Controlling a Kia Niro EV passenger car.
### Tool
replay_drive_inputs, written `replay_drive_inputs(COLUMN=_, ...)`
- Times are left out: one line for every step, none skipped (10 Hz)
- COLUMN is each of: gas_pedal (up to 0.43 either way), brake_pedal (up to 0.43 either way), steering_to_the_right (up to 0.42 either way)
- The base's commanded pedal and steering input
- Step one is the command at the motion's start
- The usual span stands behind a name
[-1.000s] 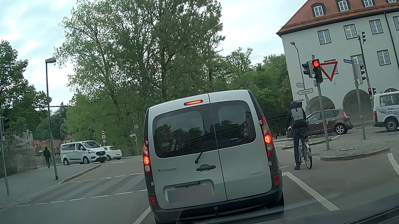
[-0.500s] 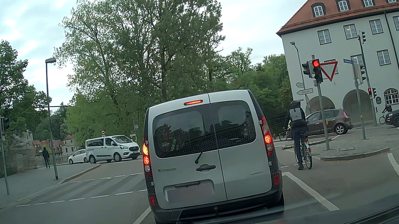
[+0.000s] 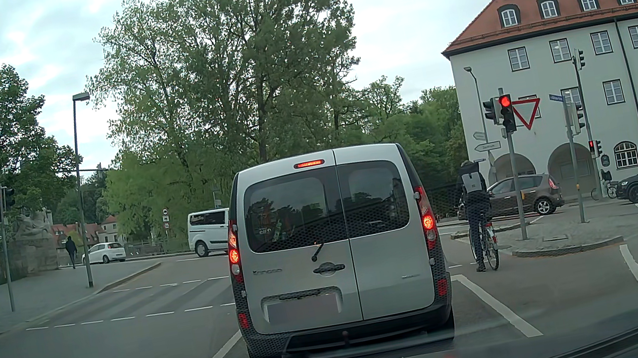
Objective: Follow the waypoints while adhering to traffic rules and regulations
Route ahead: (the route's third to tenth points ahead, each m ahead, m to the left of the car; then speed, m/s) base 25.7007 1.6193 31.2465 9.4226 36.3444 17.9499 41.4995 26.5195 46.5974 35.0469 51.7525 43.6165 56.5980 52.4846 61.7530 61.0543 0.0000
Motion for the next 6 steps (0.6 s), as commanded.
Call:
replay_drive_inputs(gas_pedal=0.0, brake_pedal=0.244, steering_to_the_right=-0.005)
replay_drive_inputs(gas_pedal=0.0, brake_pedal=0.244, steering_to_the_right=-0.005)
replay_drive_inputs(gas_pedal=0.0, brake_pedal=0.244, steering_to_the_right=-0.005)
replay_drive_inputs(gas_pedal=0.0, brake_pedal=0.244, steering_to_the_right=-0.005)
replay_drive_inputs(gas_pedal=0.0, brake_pedal=0.244, steering_to_the_right=-0.005)
replay_drive_inputs(gas_pedal=0.0, brake_pedal=0.244, steering_to_the_right=-0.005)
